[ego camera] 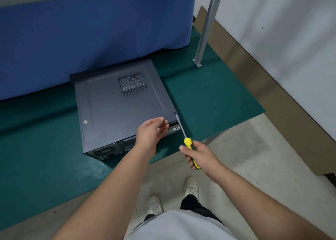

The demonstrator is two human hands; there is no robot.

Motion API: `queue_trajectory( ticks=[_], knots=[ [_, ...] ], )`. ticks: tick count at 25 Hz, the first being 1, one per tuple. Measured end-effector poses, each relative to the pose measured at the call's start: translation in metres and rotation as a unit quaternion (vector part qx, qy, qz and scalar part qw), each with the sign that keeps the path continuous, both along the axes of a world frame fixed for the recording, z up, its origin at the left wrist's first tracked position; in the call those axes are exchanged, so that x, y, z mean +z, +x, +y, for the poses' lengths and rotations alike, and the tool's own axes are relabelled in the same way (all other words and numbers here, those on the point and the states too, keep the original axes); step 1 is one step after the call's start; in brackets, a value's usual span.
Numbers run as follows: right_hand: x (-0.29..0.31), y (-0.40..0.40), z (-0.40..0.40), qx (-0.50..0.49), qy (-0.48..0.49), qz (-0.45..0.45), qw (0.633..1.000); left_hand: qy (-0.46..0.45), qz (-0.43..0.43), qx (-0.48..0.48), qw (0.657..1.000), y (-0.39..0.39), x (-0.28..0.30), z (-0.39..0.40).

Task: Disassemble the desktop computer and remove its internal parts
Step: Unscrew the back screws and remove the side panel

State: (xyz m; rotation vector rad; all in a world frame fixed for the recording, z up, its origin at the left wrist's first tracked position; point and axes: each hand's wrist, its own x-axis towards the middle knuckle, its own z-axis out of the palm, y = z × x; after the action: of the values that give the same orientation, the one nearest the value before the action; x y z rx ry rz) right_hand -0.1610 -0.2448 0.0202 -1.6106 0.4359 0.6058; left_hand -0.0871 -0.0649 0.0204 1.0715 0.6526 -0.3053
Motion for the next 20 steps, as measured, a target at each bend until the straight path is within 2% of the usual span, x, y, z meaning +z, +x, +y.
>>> queue_trajectory(
  ticks=[2, 4, 7, 14, 18, 20],
  knots=[
    [0.015, 0.025, 0.02, -0.014, -0.009, -0.041, 0.999, 0.135, -0.074, -0.063, 0.986, -0.005, 0.007, 0.021],
    [0.03, 0.049, 0.044, -0.035, 0.003, -0.072, 0.997, 0.271, -0.16, -0.118, 0.942, -0.011, 0.013, 0.039],
    [0.04, 0.068, 0.077, -0.02, 0.008, -0.087, 0.996, 0.396, -0.231, -0.154, 0.875, -0.017, 0.018, 0.062],
    [0.035, 0.104, 0.107, 0.045, 0.009, -0.024, 0.999, 0.534, -0.262, -0.225, 0.772, 0.008, 0.01, 0.099],
    [0.028, 0.151, 0.094, 0.058, 0.021, 0.024, 0.998, 0.533, -0.274, -0.246, 0.762, 0.051, 0.003, 0.093],
    [0.026, 0.182, 0.08, 0.066, 0.0, 0.011, 0.998, 0.538, -0.285, -0.282, 0.742, 0.082, 0.002, 0.086]
  ],
)
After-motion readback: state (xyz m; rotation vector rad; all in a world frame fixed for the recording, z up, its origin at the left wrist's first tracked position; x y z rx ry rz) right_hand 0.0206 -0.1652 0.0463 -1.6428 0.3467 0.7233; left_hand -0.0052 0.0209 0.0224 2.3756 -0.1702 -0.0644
